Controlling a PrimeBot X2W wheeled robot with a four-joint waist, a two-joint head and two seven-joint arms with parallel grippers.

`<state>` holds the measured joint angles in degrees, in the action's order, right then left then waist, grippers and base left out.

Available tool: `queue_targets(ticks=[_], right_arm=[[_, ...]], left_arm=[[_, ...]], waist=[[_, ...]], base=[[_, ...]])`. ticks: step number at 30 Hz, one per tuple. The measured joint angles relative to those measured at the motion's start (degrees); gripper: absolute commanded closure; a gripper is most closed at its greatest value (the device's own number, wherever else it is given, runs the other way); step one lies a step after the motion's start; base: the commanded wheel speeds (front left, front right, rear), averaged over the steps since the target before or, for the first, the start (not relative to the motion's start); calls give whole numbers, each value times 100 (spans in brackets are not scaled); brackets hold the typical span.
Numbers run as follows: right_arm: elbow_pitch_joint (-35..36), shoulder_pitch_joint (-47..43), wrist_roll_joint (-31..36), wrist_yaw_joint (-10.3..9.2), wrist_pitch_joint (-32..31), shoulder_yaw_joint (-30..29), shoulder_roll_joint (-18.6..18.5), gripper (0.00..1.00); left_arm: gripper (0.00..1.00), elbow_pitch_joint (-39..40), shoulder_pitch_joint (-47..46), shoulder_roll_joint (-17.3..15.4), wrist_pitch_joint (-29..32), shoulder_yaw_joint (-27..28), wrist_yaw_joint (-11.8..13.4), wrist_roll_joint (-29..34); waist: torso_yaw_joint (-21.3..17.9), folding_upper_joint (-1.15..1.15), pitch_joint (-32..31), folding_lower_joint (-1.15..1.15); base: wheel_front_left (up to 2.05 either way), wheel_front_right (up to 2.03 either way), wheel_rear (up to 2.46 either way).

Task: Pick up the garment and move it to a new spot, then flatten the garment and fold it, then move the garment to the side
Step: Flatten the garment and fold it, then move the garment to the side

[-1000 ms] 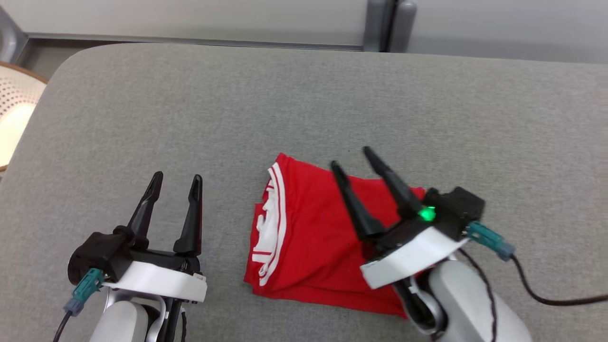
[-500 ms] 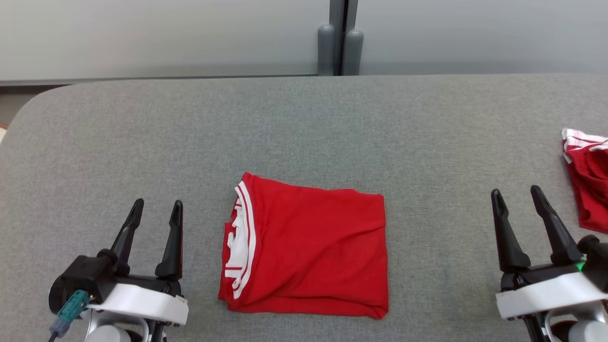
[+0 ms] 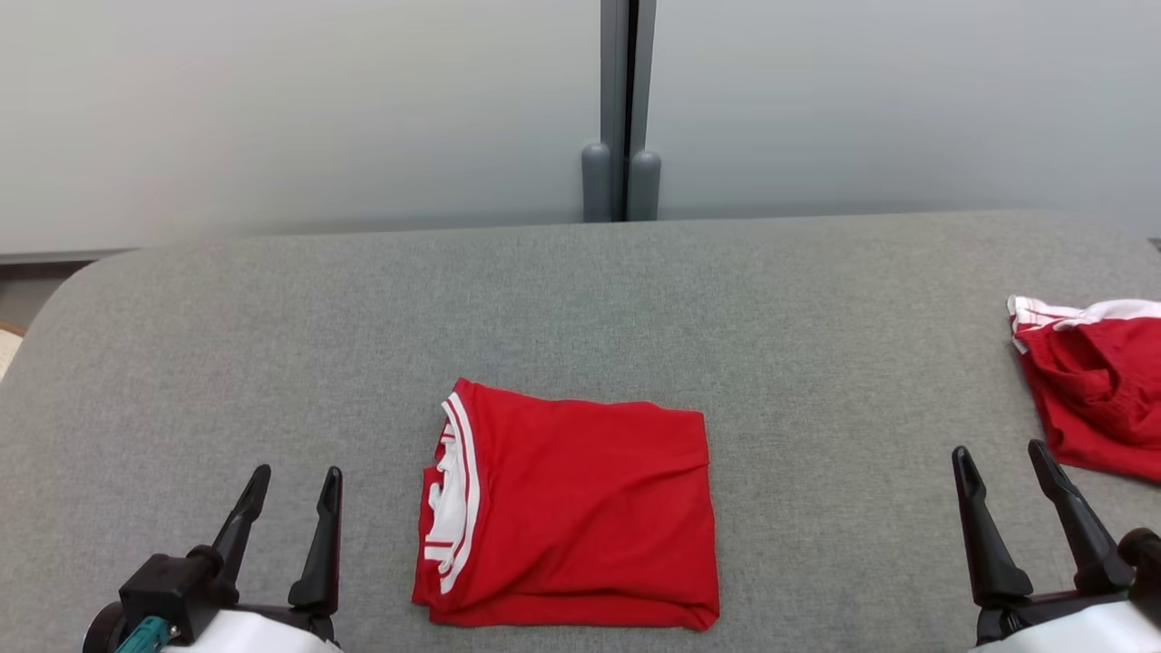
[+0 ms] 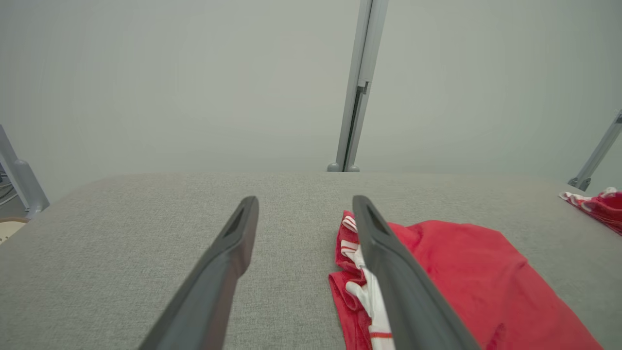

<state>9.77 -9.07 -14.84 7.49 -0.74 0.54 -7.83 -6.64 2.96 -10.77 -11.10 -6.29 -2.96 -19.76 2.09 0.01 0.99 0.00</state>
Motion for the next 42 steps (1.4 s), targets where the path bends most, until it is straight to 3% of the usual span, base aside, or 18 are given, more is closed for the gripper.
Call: queue_targets(ticks=[12, 32, 42], right_arm=[[288, -272, -54, 0, -230, -55, -54, 0], [311, -323, -63, 0, -283, -196, -23, 0], [-227, 12, -71, 0, -364, 85, -31, 0]], left_arm=[[0, 336, 261, -88, 108, 47, 112, -92], [0, 438, 214, -122, 193, -49, 151, -160], [0, 494, -430, -23, 99, -219, 141, -134]], waist=[[-18, 0, -343, 0], [52, 0, -264, 0], [383, 0, 173, 0]], base=[[0, 0, 0], [0, 0, 0], [0, 0, 0]])
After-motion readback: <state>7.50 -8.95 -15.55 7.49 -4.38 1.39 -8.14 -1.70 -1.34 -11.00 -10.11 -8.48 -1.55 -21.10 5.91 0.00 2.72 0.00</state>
